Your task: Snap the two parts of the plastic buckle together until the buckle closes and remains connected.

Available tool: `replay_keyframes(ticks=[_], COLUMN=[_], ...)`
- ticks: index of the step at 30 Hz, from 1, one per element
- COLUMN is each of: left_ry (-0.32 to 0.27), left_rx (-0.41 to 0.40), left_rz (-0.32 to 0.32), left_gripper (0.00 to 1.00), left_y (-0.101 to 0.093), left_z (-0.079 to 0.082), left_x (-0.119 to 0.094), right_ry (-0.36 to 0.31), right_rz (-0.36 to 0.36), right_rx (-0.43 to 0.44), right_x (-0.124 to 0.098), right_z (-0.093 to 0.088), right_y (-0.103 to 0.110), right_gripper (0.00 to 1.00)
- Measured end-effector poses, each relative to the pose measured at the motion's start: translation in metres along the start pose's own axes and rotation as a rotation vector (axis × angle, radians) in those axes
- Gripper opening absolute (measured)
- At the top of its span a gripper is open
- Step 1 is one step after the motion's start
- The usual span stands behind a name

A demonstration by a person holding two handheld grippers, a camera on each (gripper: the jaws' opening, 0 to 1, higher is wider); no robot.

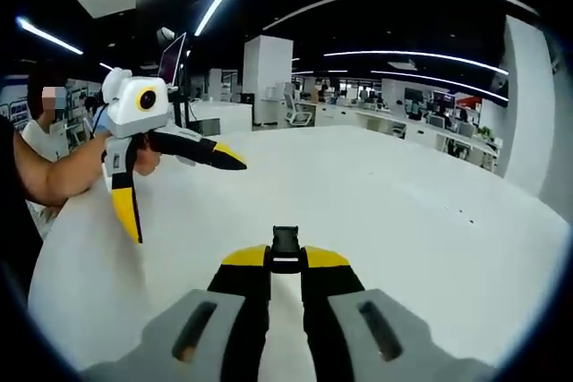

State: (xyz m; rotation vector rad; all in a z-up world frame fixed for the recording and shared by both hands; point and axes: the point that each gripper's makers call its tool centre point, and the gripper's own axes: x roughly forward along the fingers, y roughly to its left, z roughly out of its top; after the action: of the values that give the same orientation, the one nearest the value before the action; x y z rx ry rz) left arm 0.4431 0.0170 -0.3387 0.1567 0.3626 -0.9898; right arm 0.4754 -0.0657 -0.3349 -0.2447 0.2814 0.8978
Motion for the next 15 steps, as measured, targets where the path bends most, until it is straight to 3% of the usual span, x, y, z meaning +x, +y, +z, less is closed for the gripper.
replay_keyframes(ticks=[15], left_ry=[0.001], left_rx=[-0.002], left_rz=[-0.004], left_gripper=[0.99], left_y=[-0.002], left_z=[-0.001], left_x=[0.000], right_ry=[0.019], right_rz=[-0.022], right_rx=[-0.006], right_x=[0.010], right_z=[-0.002], right_y=[-0.012], right_gripper=[0.12])
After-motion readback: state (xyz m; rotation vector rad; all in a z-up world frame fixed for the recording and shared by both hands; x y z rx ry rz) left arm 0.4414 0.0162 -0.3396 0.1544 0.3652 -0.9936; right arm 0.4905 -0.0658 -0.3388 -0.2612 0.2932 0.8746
